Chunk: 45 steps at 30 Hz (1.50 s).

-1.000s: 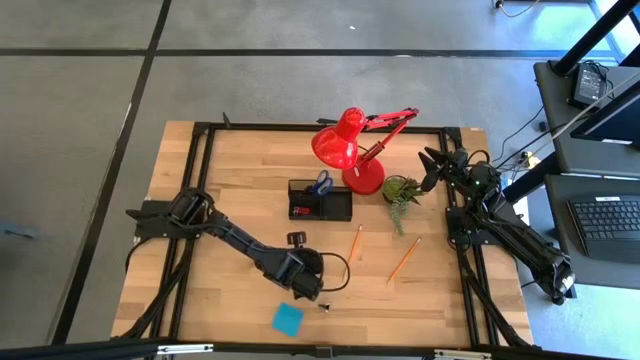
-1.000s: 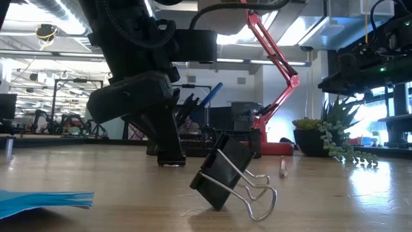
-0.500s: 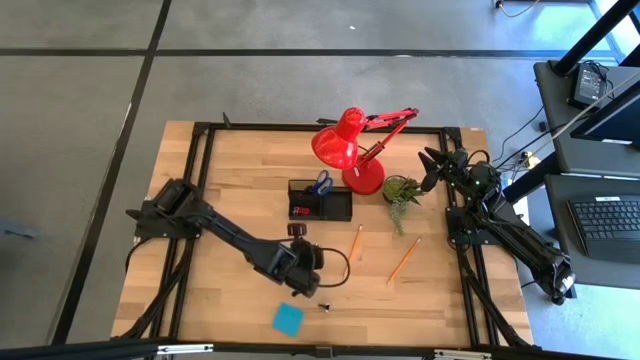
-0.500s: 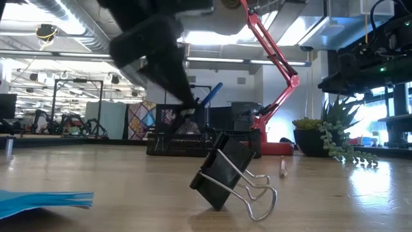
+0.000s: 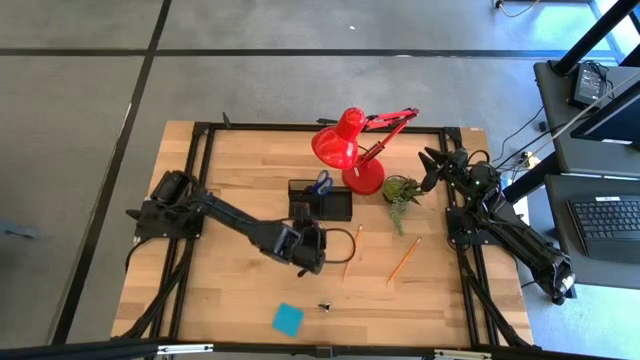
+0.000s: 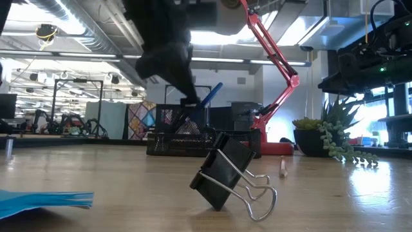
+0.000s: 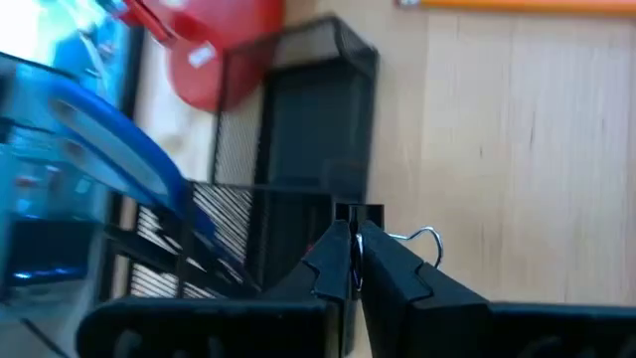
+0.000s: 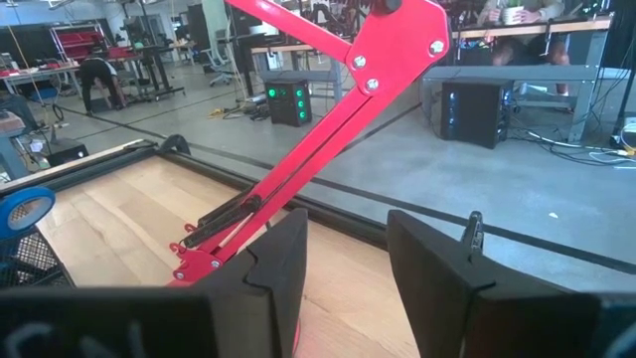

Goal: Pick and place office supplies into organizer
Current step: Put the top black clip into the black desk organizer

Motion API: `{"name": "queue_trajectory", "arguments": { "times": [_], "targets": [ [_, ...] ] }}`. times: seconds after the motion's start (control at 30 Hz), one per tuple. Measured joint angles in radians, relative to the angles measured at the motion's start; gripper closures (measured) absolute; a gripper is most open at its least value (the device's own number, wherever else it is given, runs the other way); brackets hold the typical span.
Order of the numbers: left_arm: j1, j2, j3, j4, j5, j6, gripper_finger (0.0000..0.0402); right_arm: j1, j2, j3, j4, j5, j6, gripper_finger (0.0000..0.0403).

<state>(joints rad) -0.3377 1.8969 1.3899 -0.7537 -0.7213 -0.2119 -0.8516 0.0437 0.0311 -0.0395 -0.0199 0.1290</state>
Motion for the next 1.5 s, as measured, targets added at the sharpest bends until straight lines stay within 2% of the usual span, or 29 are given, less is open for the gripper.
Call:
{"name": "queue_trajectory", "arguments": {
  "times": [0.1,0.33,0.43,0.53,0.67,0.77,0.87,1.03,1.13,1.27,1.4,1.5],
  "targets": [
    [0.035,0.000,0.000,-0.048,0.050,-0.014,0.0397,0.000,0.000,0.000,0.000,0.000,-0.003,0.0258],
    [0.079,0.000,0.000,-0.074,0.065,-0.037,0.0398,0.000,0.000,0.000,0.000,0.000,-0.004,0.0258],
    [0.083,-0.007,-0.011,-0.094,0.114,-0.037,0.0398,0.000,0.000,0.000,0.000,0.000,-0.006,0.0258],
    [0.092,-0.042,-0.053,-0.088,0.183,-0.048,0.0398,0.000,0.000,0.000,0.000,0.000,-0.007,0.0258],
    [0.093,-0.130,-0.125,-0.053,0.207,-0.074,0.0398,0.000,0.000,0.000,0.000,0.000,-0.007,0.0258],
    [0.092,-0.230,-0.198,0.036,0.217,-0.077,0.0398,0.000,0.000,0.000,0.000,0.000,-0.007,0.0258],
    [0.098,-0.334,-0.286,0.165,0.273,-0.039,0.0398,0.000,0.000,0.000,0.000,0.000,-0.009,0.0258],
    [0.163,-0.480,-0.453,0.400,0.462,-0.003,0.0398,0.000,0.000,0.000,0.000,0.000,-0.007,0.0258],
    [0.211,-0.540,-0.539,0.483,0.536,-0.001,0.0398,0.000,0.000,0.000,0.000,0.000,-0.007,0.0258],
    [0.282,-0.573,-0.645,0.581,0.590,0.000,0.0398,0.000,0.000,0.000,0.002,0.000,-0.021,0.0258],
    [0.344,-0.572,-0.744,0.770,0.677,0.045,0.0398,0.000,0.000,-0.004,0.016,0.000,-0.062,0.0258],
    [0.373,-0.567,-0.798,0.897,0.705,0.056,0.0398,0.000,0.000,-0.004,0.016,0.000,-0.077,0.0258]
  ]
}}
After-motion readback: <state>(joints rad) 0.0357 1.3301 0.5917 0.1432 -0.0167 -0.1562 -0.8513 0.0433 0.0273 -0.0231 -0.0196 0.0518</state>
